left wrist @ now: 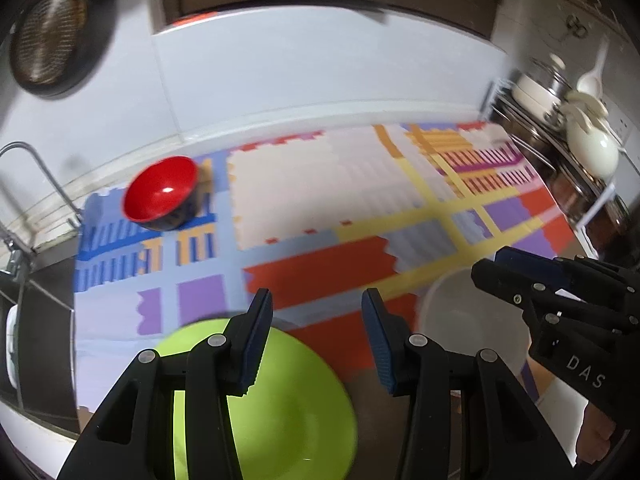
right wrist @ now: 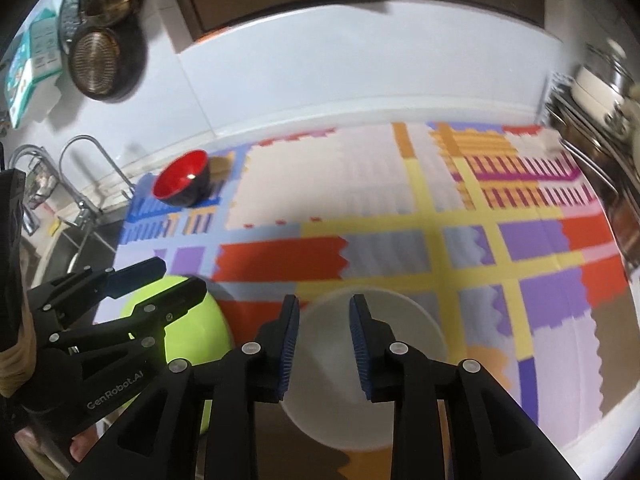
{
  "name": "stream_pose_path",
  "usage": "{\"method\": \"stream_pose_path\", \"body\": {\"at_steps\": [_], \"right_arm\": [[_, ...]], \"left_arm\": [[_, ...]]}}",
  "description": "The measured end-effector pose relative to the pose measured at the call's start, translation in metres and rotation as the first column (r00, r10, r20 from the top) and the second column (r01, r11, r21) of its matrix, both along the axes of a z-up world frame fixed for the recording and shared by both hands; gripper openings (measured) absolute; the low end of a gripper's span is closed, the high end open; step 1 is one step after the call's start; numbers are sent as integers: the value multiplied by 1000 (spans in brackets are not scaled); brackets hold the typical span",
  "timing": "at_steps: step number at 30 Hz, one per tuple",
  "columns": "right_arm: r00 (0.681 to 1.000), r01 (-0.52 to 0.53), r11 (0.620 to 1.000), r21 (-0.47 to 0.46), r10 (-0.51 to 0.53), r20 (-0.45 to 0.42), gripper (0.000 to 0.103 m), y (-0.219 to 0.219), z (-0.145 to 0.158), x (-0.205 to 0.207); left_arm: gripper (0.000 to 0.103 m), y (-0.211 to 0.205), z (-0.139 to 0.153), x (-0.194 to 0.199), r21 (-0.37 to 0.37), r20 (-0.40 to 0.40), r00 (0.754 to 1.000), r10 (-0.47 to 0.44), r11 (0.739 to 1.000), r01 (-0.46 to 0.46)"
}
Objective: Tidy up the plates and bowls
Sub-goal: 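Move both open grippers to the rim of the red bowl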
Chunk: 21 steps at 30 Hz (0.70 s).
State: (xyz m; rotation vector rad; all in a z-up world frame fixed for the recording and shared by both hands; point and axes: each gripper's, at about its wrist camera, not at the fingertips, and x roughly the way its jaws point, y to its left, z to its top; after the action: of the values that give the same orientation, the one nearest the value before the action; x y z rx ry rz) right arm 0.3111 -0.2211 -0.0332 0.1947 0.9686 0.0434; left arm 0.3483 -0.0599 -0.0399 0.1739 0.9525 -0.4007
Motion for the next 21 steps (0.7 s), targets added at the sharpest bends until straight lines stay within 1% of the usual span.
{"method": "stream_pose_path", "body": {"at_steps": [11, 15, 21], "right_arm": [[994, -91, 996, 27, 89, 61, 27, 49, 21, 49], [990, -115, 993, 17, 113, 90, 27, 71, 27, 66], [980, -161, 987, 8, 158, 121, 27, 100, 37, 93]], "left_arm": [[46, 59, 16, 27, -9, 50, 993, 110, 994, -110], [46, 79, 21, 38, 5, 78, 986, 147, 989, -148], [48, 106, 25, 59, 18, 95, 978, 184, 982, -186]]}}
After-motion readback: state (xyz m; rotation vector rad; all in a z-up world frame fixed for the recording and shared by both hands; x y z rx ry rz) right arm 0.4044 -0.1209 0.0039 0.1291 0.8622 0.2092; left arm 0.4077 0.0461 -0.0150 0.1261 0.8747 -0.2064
